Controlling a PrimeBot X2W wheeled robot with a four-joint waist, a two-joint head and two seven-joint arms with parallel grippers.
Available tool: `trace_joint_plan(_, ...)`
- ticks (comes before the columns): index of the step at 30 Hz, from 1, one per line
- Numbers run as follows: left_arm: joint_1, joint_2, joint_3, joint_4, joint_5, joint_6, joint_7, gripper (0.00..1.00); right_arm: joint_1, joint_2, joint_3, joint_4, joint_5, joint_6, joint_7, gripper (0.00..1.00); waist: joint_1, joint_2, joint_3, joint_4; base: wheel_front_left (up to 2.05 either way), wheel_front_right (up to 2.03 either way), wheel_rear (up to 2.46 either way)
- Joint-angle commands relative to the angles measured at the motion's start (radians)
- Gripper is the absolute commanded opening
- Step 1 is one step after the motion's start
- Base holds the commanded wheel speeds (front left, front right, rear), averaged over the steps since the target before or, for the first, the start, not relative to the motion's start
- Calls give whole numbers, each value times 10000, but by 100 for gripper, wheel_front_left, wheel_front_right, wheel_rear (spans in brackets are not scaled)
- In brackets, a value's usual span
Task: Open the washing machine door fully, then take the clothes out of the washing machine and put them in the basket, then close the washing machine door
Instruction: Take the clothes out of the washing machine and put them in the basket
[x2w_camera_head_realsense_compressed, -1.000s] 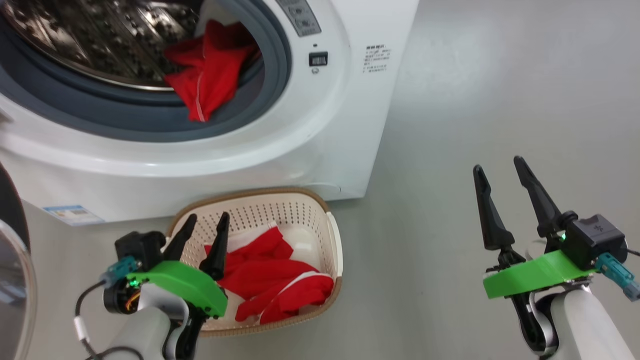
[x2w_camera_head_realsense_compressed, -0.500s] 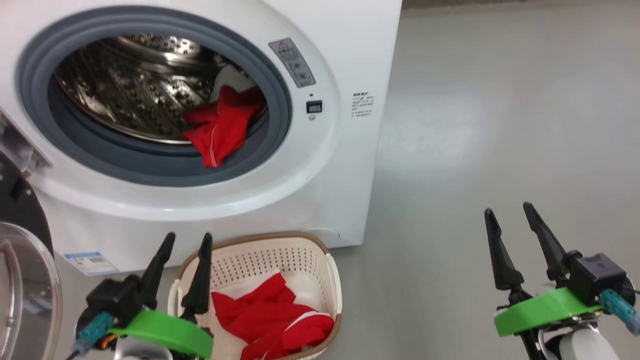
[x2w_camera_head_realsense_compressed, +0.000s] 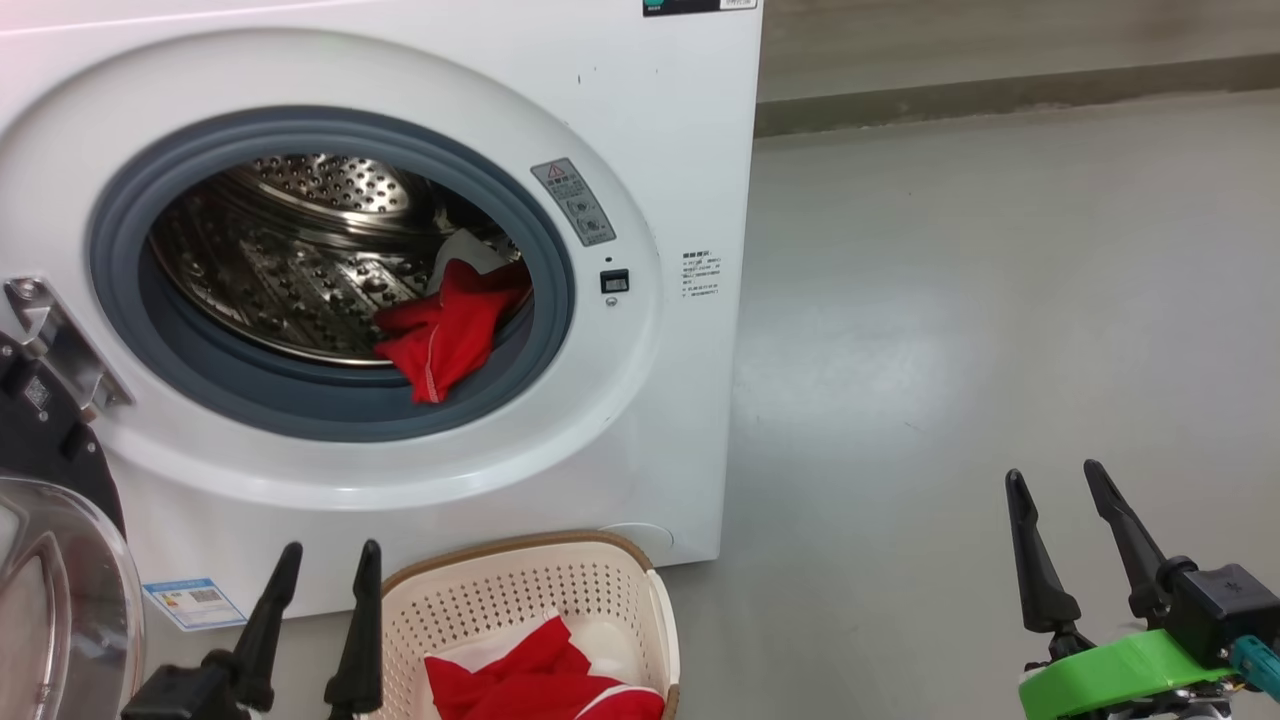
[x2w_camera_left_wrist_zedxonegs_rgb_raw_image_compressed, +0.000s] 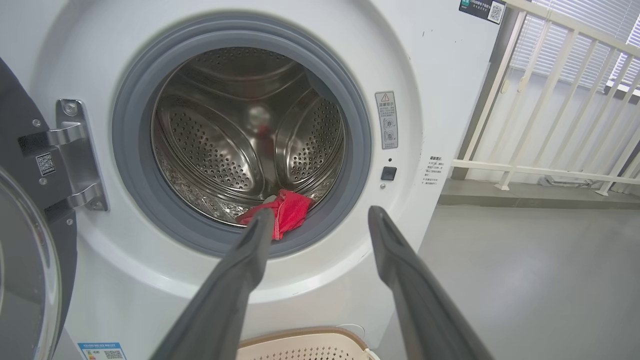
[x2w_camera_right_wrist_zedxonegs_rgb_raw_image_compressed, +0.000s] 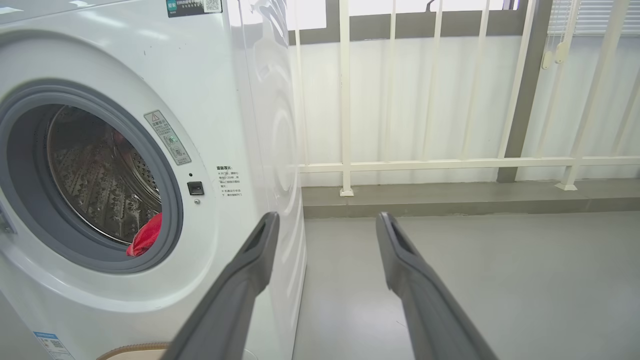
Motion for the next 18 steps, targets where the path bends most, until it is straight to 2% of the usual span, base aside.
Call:
trace_joint_plan(1,-106,72,442,-314,90,34,-120,100,-141,-79,185,-302,-122,65,-65,100,0,0,-104,0,0,0,0)
trace_joint_plan(18,584,-55,539,-306,185,35,-120,100,369,-79,148,-622,-176,65,-65,100,0,0,-355,102,0,0,0)
